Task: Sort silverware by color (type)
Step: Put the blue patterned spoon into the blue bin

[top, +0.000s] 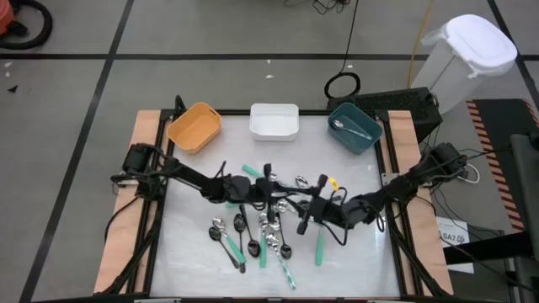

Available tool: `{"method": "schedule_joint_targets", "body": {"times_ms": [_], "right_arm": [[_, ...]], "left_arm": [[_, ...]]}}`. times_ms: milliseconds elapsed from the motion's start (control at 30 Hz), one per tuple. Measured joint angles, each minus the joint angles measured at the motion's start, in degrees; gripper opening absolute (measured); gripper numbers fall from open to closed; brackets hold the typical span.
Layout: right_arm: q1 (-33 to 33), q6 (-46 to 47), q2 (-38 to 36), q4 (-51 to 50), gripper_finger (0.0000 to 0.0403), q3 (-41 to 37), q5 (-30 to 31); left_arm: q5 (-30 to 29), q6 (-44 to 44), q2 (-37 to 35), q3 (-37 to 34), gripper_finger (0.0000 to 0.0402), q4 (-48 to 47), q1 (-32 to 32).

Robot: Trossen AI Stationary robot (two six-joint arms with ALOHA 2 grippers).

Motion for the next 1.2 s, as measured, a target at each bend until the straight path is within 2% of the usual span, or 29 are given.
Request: {"method": "schedule_joint_targets", "body": {"times_ms": [133,267,400,500,600,700,867,933,1067,1200], "right_arm": [[2.6,-2.1,-1.0,-1.4,0.0162,0.1,9.6],[4.1,-0.2,-2.9,-5.4,0.0175,0.1,14.0],[4.2,4.7,-4.7,-11.6,0.0177,0.1,13.8],[3.8,8.8,-5.7,-17.2,0.0177,0.1,11.9],[2.4,13.9,-6.4,-22.4,0.0174,0.1,6.8],[1.2,16.6,-6.8,-24.4,0.0174,0.1,3.1],[1.2,18.4,-7.2,-26.5,0.0175,0.1,2.5],[1.3,19.9,-7.9,-27.2,0.0172,0.1,0.2],[0.4,24.1,-9.5,-29.6,0.0158,0.1,-5.9],[-0.5,27.8,-10.0,-33.3,0.0134,0.1,-7.4]], "left_arm": [[5.1,-2.4,0.1,-0.1,0.0005,-5.1,3.7],[12.5,-5.6,0.1,1.0,0.0005,-14.1,8.0],[17.0,-4.9,0.1,7.3,0.0004,-33.1,10.6],[16.5,-1.8,0.1,12.9,0.0004,-48.7,10.4],[14.0,0.4,0.1,16.8,0.0004,-57.1,9.1],[12.5,1.4,0.1,18.1,0.0004,-59.5,7.7],[11.8,1.8,0.1,18.4,0.0004,-59.6,6.2],[11.5,1.8,0.1,18.4,0.0004,-59.6,6.1],[11.4,1.6,0.1,18.4,0.0004,-59.9,6.2],[11.4,1.6,0.1,18.4,0.0004,-59.7,6.2]]}}
